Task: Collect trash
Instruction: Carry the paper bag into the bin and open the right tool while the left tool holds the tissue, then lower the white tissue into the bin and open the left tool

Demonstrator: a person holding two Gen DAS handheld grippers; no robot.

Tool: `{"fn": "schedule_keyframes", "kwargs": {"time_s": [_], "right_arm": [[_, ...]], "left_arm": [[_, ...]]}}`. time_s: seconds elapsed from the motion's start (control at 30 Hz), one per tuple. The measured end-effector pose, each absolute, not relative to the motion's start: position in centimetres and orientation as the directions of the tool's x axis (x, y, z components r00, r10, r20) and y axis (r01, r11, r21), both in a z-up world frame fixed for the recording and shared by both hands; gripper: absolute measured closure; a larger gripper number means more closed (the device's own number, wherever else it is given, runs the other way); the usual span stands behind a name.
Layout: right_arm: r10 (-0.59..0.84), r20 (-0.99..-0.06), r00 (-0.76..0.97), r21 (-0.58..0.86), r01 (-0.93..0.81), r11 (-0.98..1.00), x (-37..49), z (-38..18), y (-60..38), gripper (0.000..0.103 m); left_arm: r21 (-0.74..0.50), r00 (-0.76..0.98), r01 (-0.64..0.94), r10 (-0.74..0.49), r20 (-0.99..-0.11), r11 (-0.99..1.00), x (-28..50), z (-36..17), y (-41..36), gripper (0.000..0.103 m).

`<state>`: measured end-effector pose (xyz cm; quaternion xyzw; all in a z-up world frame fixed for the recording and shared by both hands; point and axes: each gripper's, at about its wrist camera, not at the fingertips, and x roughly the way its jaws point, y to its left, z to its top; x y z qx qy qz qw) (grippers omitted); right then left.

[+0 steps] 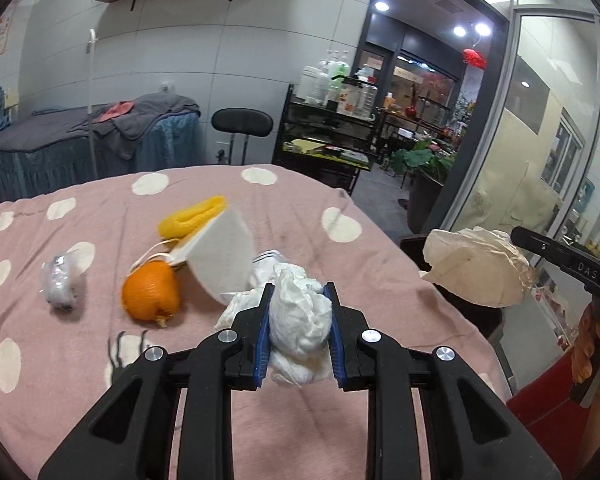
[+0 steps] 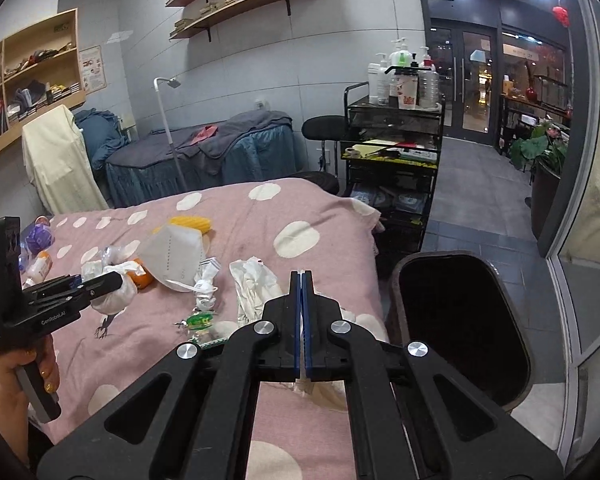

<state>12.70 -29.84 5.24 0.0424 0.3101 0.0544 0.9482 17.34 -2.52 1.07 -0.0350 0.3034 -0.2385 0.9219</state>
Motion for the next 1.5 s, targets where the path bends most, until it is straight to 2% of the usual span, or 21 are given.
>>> {"fn": "schedule_keyframes", "kwargs": {"time_s": [0.37, 0.9, 1.2, 1.23, 1.3, 1.37, 1.4, 1.5], "right_arm": [[-0.036, -0.597, 0.801, 0.102, 0.121, 0.987, 11.9, 5.3, -38.4, 0.101], [-0.073, -0.787, 0.613, 0.165, 0.323, 0.932, 16.4, -8.3, -46.7, 0.101], [-0.1, -0.818, 0.566, 0.139, 0.363, 0.921, 17.0, -12.2, -47.7, 0.101], [-0.101, -0.822, 0.561, 0.138, 0.367, 0.92, 16.9, -12.4, -47.9, 0.099], [-0.102, -0.826, 0.554, 0.138, 0.375, 0.917, 16.5, -12.5, -47.9, 0.084], [-0.123, -0.814, 0.568, 0.134, 0.389, 0.912, 15.7, -12.0, -48.0, 0.036], [-0.143, -0.799, 0.584, 0.129, 0.398, 0.908, 15.3, -11.5, -47.9, 0.031], [-0.173, -0.759, 0.628, 0.126, 0.403, 0.907, 13.6, -9.8, -47.2, 0.031]], "left_arm": [[-0.257, 0.577, 0.589, -0.622, -0.529, 0.766, 18.1, 2.0, -11.5, 0.079], [-0.267, 0.464, 0.662, -0.663, -0.587, 0.7, 18.5, 0.8, -19.3, 0.079], [-0.262, 0.434, 0.687, -0.672, -0.6, 0.677, 18.4, 0.9, -21.7, 0.079], [-0.265, 0.426, 0.691, -0.675, -0.602, 0.673, 18.4, 0.9, -22.0, 0.079], [-0.272, 0.413, 0.696, -0.68, -0.606, 0.665, 18.5, 0.8, -22.6, 0.079], [-0.271, 0.402, 0.703, -0.682, -0.611, 0.657, 18.6, 0.9, -23.4, 0.079], [-0.269, 0.399, 0.707, -0.683, -0.612, 0.654, 18.6, 0.9, -23.8, 0.079], [-0.277, 0.378, 0.718, -0.692, -0.615, 0.639, 18.8, 1.0, -25.0, 0.079]]}}
